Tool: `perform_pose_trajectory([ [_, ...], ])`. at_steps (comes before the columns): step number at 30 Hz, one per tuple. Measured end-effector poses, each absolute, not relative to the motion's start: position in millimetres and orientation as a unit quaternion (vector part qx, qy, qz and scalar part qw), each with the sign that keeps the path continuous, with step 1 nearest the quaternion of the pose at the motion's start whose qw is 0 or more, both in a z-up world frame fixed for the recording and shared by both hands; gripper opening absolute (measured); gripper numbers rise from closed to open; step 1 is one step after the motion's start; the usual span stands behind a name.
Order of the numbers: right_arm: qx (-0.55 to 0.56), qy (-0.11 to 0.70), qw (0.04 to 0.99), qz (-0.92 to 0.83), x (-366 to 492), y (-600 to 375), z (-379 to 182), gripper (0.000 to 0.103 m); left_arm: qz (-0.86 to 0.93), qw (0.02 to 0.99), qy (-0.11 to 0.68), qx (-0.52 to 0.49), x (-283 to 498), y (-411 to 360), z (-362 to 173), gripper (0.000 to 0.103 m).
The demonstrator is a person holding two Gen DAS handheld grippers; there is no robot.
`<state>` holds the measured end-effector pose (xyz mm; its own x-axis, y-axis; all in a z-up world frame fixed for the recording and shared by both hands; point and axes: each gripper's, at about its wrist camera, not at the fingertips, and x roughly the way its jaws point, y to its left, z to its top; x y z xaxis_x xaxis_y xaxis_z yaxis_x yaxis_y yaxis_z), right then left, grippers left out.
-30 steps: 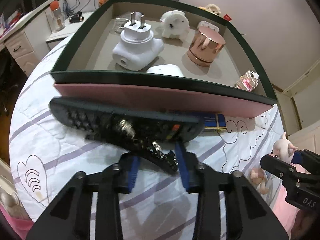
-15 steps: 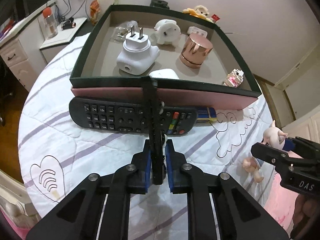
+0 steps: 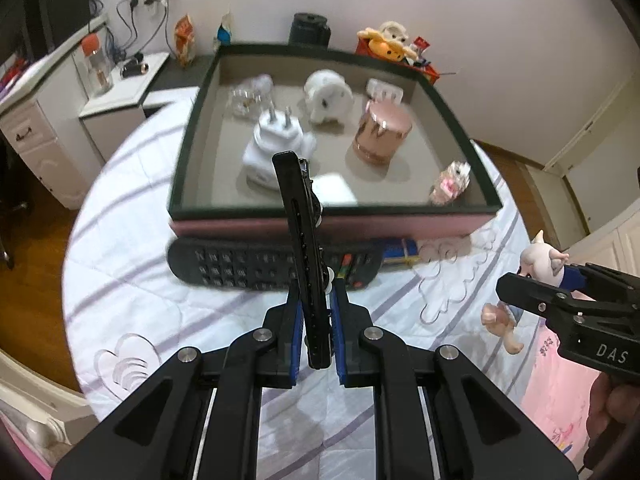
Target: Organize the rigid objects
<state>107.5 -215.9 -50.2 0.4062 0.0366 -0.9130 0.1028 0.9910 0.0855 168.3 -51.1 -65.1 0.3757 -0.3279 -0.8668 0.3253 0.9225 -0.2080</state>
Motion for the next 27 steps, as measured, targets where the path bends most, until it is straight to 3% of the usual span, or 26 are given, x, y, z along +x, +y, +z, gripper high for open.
perform_pose_trajectory([
  [14, 0.076, 0.512, 0.855, -0.025, 188.7, -209.6, -10.6, 0.056, -0.194, 0.852, 0.487, 0.023, 256.9, -57.9, -6.5, 0.012],
  [27, 0.088, 0.548, 0.831, -0.036, 233.6, -191.6, -51.4, 0.056, -0.208, 0.829, 0.517, 0.049, 332.2, -72.5, -44.0, 0.013],
])
